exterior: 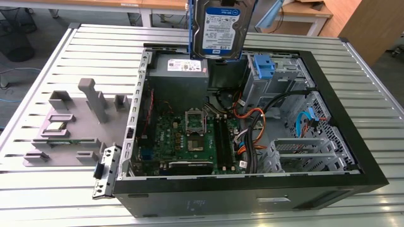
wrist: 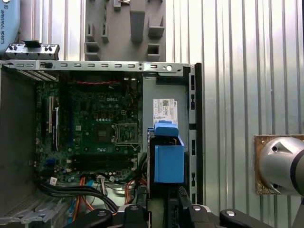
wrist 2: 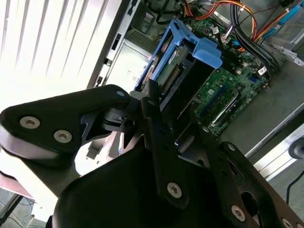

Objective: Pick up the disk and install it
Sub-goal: 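Pick up the disk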

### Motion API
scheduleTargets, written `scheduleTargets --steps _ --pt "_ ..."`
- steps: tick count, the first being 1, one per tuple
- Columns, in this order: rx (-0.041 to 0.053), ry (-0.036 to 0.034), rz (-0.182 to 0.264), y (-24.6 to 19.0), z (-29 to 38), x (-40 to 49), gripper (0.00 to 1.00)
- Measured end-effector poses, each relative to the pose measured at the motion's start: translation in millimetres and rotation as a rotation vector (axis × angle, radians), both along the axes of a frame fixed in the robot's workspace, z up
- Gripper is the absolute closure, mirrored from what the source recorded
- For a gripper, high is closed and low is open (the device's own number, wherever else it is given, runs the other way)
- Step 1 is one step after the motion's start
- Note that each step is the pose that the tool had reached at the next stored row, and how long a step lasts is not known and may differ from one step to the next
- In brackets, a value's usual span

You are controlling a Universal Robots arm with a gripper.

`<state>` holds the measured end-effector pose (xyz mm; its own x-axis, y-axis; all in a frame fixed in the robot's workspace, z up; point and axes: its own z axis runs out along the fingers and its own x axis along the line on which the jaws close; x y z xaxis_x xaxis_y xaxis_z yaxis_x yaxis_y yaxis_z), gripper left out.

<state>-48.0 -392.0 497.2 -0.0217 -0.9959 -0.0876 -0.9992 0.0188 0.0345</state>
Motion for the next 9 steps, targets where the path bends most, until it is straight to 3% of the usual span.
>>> scheduleTargets --steps 9 --pt "-0.0004 0.0 0.0 -2.6 0.0 0.3 0.65"
